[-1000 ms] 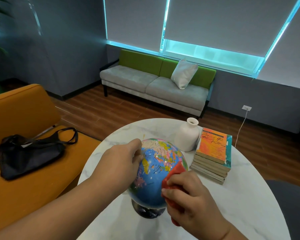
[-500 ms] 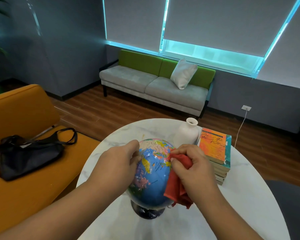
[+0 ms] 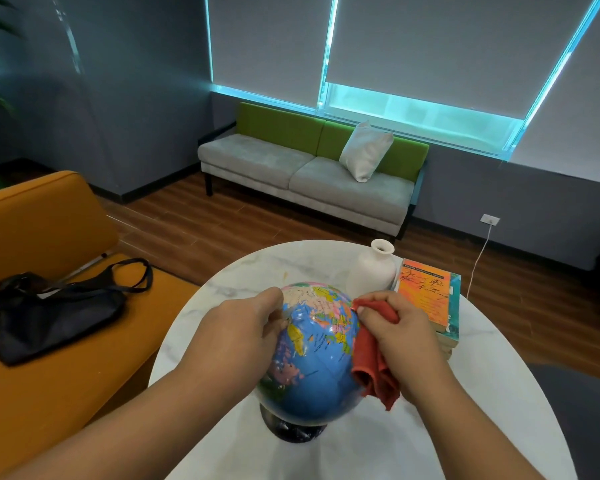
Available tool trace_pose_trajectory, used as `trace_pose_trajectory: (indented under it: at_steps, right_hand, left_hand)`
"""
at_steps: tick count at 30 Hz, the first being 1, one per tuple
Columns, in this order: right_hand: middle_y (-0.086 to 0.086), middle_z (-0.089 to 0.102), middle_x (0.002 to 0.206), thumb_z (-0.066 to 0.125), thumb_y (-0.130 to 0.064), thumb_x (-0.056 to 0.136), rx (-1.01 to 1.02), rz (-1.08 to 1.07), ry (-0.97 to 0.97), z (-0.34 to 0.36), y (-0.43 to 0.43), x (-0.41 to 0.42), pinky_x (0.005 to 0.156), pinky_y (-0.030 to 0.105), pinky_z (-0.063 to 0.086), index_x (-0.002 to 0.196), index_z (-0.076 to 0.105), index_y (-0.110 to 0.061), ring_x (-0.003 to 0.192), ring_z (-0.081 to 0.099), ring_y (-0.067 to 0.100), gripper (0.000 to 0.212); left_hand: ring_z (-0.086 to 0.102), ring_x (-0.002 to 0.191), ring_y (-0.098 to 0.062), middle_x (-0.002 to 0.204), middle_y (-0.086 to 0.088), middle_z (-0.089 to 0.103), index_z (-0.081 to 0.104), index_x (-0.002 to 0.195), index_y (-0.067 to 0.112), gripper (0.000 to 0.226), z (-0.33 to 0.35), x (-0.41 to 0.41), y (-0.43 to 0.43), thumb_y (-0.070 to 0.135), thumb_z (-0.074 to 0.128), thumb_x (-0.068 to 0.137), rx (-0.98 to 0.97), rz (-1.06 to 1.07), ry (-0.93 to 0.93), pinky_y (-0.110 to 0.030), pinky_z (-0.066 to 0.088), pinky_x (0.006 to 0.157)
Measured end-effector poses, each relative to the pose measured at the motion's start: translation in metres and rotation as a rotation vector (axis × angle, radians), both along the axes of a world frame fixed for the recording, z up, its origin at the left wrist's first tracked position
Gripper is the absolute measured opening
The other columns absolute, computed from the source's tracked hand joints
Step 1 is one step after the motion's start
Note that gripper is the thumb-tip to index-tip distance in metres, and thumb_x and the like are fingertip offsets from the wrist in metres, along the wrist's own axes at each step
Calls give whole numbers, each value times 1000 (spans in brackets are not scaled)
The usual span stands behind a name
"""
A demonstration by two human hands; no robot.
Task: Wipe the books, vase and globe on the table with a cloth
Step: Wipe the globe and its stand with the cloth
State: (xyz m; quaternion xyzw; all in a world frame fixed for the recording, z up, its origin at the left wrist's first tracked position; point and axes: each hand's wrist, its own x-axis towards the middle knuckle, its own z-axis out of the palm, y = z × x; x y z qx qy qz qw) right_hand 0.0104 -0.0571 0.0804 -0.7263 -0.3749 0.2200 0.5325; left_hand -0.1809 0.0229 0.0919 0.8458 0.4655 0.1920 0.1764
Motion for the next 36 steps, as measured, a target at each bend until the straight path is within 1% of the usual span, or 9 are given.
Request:
trace_pose_trajectory:
  at_steps: [5,9,14,18,22,24,27,31,36]
  right_hand:
    - [-21,60,96,70,-16,78,-11,283,-560,24,3,-27,84,5,34,87,69,-34,100,49,-3,20]
    - [-20,63,101,63,-30,73,-34,543,-717,25,5,-36,93,20,41,97,69,-36,105,50,4,26]
    - [-11,70,94,73,-13,80,13,192,-55,15,16,-6,85,26,52,85,75,-25,91,64,4,13]
    - [14,72,97,69,-14,85,-57,-35,508,-16,10,16,67,35,58,94,73,-14,89,69,30,10]
    - [22,71,94,64,-19,90,-95,-123,822,-38,1,19,57,32,54,101,68,-7,79,68,33,17]
    - [18,72,93,61,-23,92,-97,-139,711,-42,4,16,65,39,57,98,69,-11,81,69,32,15]
    - [2,67,96,61,-26,91,-86,-136,233,-31,8,10,85,41,54,87,69,-25,89,65,17,10]
    - [-10,54,101,63,-20,88,12,126,-362,9,8,-12,84,4,34,93,70,-27,95,49,-2,11]
    - [-14,56,110,63,-30,87,-35,358,-631,20,12,-39,92,18,38,105,69,-29,105,44,5,19]
  left_hand:
    - [62,89,-12,111,10,68,50,92,29,10,0,-2,-2,38,51,96,2,1,5,-26,54,66]
    - [61,86,-11,109,10,69,51,93,31,6,-1,-4,-2,36,52,95,-5,-27,-12,-20,50,58]
    - [64,94,-11,110,10,70,45,77,32,20,-2,-4,1,36,56,93,-34,-1,-57,-25,55,69]
    - [65,89,-15,104,7,71,44,76,33,20,-3,-6,2,35,57,92,-14,2,-65,-36,56,68]
    - [64,87,-18,104,7,72,43,79,34,19,-3,-3,1,34,57,91,22,-13,-37,-38,55,66]
    - [64,88,-18,104,7,71,43,80,35,18,-3,-3,2,33,57,91,15,-11,-37,-38,55,66]
    - [63,86,-17,105,7,71,44,81,35,16,-3,-3,1,34,56,92,5,-4,-23,-37,56,64]
    - [62,83,-16,102,7,71,45,81,34,16,-3,0,-4,34,54,94,31,-10,-6,-34,57,61]
    - [63,86,-13,101,9,70,50,90,35,6,-3,-3,-3,35,54,94,21,-26,-26,-28,58,57]
